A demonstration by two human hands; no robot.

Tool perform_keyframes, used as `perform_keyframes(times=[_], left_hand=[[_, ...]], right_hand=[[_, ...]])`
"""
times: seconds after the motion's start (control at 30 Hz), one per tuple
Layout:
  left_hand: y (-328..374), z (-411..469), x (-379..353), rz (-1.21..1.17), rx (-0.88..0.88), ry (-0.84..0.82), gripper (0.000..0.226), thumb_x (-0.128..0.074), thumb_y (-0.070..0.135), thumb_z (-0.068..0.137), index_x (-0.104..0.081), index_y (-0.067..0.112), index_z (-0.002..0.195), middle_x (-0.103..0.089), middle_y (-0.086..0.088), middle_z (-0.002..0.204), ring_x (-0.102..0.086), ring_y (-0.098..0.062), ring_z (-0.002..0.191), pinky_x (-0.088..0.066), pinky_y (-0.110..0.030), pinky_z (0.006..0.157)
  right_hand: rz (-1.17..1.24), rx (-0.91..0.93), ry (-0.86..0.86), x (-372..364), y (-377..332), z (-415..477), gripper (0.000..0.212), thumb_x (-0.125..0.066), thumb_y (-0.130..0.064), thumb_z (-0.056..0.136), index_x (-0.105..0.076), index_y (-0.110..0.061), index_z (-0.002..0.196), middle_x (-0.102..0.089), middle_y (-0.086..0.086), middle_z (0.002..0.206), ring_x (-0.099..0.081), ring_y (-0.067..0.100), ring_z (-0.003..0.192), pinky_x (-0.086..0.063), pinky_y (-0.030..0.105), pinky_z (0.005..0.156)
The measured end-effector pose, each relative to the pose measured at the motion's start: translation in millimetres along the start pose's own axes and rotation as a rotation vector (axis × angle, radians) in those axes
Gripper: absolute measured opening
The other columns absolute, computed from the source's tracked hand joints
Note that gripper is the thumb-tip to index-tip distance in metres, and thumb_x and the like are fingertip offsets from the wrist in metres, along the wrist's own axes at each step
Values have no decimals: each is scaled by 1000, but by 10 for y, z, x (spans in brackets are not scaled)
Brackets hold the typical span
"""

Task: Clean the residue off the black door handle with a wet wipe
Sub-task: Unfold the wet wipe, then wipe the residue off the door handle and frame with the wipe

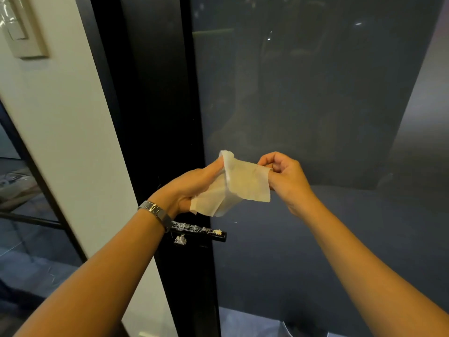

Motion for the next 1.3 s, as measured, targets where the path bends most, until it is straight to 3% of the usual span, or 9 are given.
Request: perform_keyframes(times=[0.13,0.2,0.27,0.43,0.6,0.7,0.87,1.13,1.3], left_hand=[[19,-109,187,-97,-45,123,34,-54,44,84,-61,18,104,-63,-9,97,-58,-24,88,-51,-34,72],[119,-193,259,-156,-136,149,13,-51,28,89,-58,19,95,-59,-8,92,-56,-23,87,-51,-35,70],[221,-259,373,-176,-239,180,12,-49,14,89,-58,19,93,-60,-7,93,-58,-24,90,-55,-34,68],[469,-385,822,22,-478,419,17,-54,3,85,-56,19,83,-59,-1,81,-58,-16,75,-50,-26,62],[508,-437,999,322,-615,519,18,-64,3,79,-61,20,85,-61,4,81,-58,-8,75,-50,-16,63],[403,-450,1056,464,-625,576,15,-67,9,78,-66,14,92,-66,-3,88,-61,-14,82,-51,-25,73],[369,-571,1186,718,-763,727,13,-72,23,75,-70,13,83,-63,2,77,-54,-1,69,-42,-17,64],[-138,-239,1194,1005,-699,490,17,-70,24,78,-74,12,90,-68,-3,87,-62,-17,74,-54,-33,65],[-133,-177,1048,1070,-728,362,18,-63,10,82,-73,9,98,-68,-6,98,-64,-19,85,-56,-30,75]], right_hand=[[19,-56,-58,-226,39,0,18,-54,2,89,-58,-13,79,-60,2,67,-59,1,49,-49,15,45],[36,-86,-130,-388,63,-8,10,-54,-4,91,-60,-10,86,-65,3,72,-66,7,58,-56,19,54],[-17,-66,-154,-499,31,-3,6,-56,-8,92,-61,-11,93,-66,4,79,-67,16,73,-58,26,67],[-95,205,-128,-671,-327,40,33,-68,-11,83,-56,-16,113,-60,-6,107,-61,9,93,-49,18,83],[-330,561,-37,-868,-585,-5,45,-58,-7,83,-52,-10,127,-50,-1,126,-47,6,116,-34,3,96],[-544,734,-10,-1071,-629,-24,41,-53,-8,83,-57,-7,124,-52,6,132,-46,17,125,-36,23,106],[-851,958,26,-1393,-716,81,41,-47,-8,88,-57,-8,128,-47,8,143,-33,23,138,-18,43,114],[-1124,1143,209,-1524,-615,269,44,-45,-15,95,-46,-16,139,-44,1,146,-32,22,139,-14,47,116],[-1176,1205,324,-1533,-576,286,44,-42,-16,94,-47,-16,138,-47,3,144,-35,22,137,-19,50,113]])
Point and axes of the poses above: each hand's wrist, its own z-axis towards the middle knuckle, its own x-axis out of the back of the hand, y = z × x, the point moved 8 cm from there along z, towards the middle knuckle
